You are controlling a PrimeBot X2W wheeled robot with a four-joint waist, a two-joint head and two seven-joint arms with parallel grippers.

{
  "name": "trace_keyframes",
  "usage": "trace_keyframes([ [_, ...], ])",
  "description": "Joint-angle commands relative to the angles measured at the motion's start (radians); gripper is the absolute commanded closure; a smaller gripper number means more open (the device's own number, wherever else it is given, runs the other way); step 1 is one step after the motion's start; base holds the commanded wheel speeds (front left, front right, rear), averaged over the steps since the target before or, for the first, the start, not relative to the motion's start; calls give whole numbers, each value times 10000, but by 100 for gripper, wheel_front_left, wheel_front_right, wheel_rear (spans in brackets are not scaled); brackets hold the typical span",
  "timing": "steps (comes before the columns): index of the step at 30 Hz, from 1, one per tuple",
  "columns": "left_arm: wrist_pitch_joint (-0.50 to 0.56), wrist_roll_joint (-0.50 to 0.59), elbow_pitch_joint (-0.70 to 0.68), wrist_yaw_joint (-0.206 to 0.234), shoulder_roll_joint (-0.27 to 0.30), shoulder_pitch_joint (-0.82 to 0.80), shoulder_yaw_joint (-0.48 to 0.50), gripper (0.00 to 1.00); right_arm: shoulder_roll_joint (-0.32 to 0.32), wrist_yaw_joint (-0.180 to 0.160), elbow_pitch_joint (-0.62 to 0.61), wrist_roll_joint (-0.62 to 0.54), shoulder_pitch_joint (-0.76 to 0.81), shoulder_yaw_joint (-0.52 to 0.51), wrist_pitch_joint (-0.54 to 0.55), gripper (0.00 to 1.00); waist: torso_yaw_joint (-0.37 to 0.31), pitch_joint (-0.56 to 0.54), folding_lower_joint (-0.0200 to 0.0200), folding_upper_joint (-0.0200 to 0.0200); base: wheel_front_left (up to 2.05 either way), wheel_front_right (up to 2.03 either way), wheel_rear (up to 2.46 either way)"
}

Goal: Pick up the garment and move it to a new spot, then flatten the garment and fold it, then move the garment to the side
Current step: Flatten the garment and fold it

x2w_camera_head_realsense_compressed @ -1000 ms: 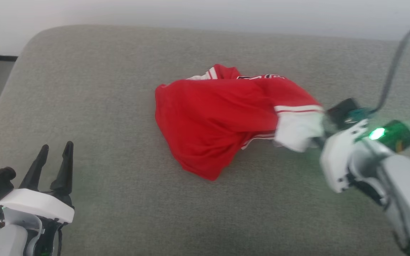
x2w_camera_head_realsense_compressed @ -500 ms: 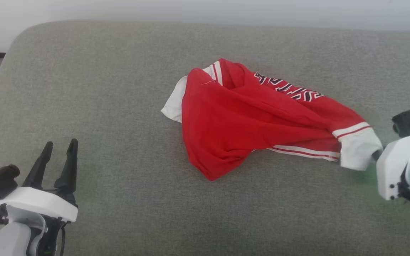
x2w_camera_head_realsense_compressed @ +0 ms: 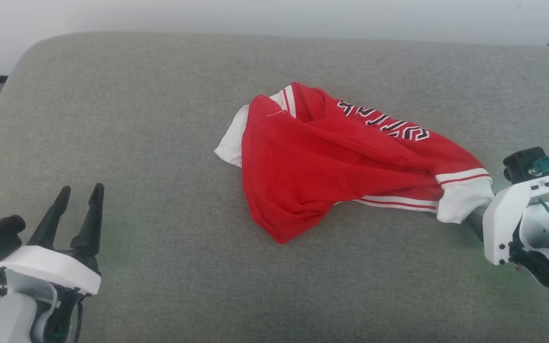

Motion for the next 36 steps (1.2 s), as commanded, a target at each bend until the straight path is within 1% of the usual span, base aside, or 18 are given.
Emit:
trace_keyframes([
  [1, -45, -84, 15, -17, 113, -94, -38, 0, -6, -3, -29, 65, -9, -5, -115, 0, -131, -132, 0, 0, 0, 0, 0],
  [8, 69, -235, -3, -15, 448, -76, -172, 0, -6, -3, -691, 160, 269, -315, -710, 0, -492, -465, 0, 0, 0, 0, 0],
  [11, 231, -336, -92, -15, 602, 37, -187, 0, 101, -3, -1212, 72, 535, -481, -1153, 0, -734, -623, 0, 0, 0, 0, 0],
  [12, 359, -397, -154, -15, 716, 78, -194, 0, 226, -3, -1574, 5, 746, -611, -1489, 0, -909, -711, 0, 0, 0, 0, 0],
  [16, 687, -520, -341, 48, 849, 87, -207, 0, 525, -2, -2278, -386, 1120, -801, -2284, 0, -1302, -827, 0, 0, 0, 0, 0],
  [21, 1337, -703, -624, 101, 1098, -59, -217, 0, 1233, -3, -2950, -1178, 1436, -1325, -3509, 0, -1850, -804, 0, 0, 0, 0, 0],
  [26, 2362, -970, -856, 112, 1377, -437, -374, 0, 2031, -2, -3321, -2169, 1571, -1905, -4707, 0, -2364, -555, 0, 0, 0, 0, 0],
  [30, 3410, -1287, -1187, 191, 1470, -766, -616, 0, 2661, -3, -3344, -2790, 1635, -2290, -5288, 0, -2717, -277, 0, 0, 0, 0, 0],
  [34, 4640, -1615, -1473, 451, 1499, -1031, -885, 0, 3127, -2, -3264, -3142, 1693, -2577, -5517, 0, -2991, -4, 0, 0, 0, 0, 0],
  [36, 5249, -1762, -1696, 684, 1451, -1121, -1052, 0, 3271, -3, -3201, -3255, 1691, -2631, -5604, 0, -3084, 114, 0, 0, 0, 0, 0],
])
